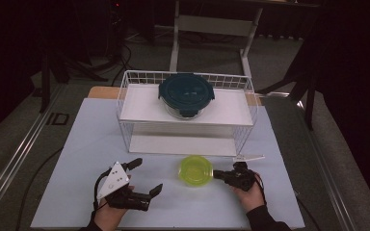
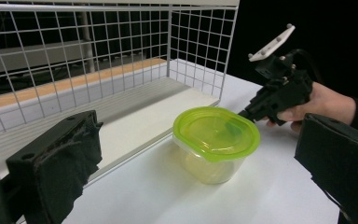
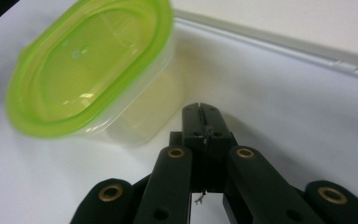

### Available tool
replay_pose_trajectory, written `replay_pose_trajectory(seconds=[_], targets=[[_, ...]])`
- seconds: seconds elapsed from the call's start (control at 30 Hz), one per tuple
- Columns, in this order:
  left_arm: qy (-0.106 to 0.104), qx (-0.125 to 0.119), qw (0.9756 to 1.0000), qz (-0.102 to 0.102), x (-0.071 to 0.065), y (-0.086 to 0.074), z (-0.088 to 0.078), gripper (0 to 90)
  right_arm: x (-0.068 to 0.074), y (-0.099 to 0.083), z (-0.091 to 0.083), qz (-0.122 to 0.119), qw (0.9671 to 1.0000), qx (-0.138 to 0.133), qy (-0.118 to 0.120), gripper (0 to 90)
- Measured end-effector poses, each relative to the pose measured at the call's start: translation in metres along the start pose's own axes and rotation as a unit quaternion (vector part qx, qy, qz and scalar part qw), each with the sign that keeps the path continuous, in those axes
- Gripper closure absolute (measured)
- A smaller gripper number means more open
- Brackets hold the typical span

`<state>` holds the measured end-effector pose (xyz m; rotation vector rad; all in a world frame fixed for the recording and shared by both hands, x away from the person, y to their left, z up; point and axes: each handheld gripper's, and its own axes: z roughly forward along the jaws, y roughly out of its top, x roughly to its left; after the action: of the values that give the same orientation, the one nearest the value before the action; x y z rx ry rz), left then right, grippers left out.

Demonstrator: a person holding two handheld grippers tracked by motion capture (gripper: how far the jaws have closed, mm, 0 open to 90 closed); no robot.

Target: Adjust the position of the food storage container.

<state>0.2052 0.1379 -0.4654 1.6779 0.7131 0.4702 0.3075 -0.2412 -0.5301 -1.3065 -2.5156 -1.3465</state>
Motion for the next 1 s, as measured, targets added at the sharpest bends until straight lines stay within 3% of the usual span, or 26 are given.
replay_pose_trajectory(seconds=[0.17, 0.7, 1.0], targets=[[-0.001, 0.002, 1.0, -0.001, 0.0, 0.0, 0.001, 0.9, 0.007, -0.002, 0.003, 0.0, 0.9999, 0.006, 0.01, 90.0], [0.0, -0.001, 1.0, -0.003, 0.001, 0.0, 0.0, 0.9, 0.031, 0.017, 0.041, -0.019, 0.9988, 0.024, 0.038, 90.0], [-0.001, 0.0, 1.0, -0.003, 0.001, 0.0, 0.0, 0.9, 0.041, 0.014, 0.048, -0.02, 0.9977, 0.037, 0.054, 90.0]])
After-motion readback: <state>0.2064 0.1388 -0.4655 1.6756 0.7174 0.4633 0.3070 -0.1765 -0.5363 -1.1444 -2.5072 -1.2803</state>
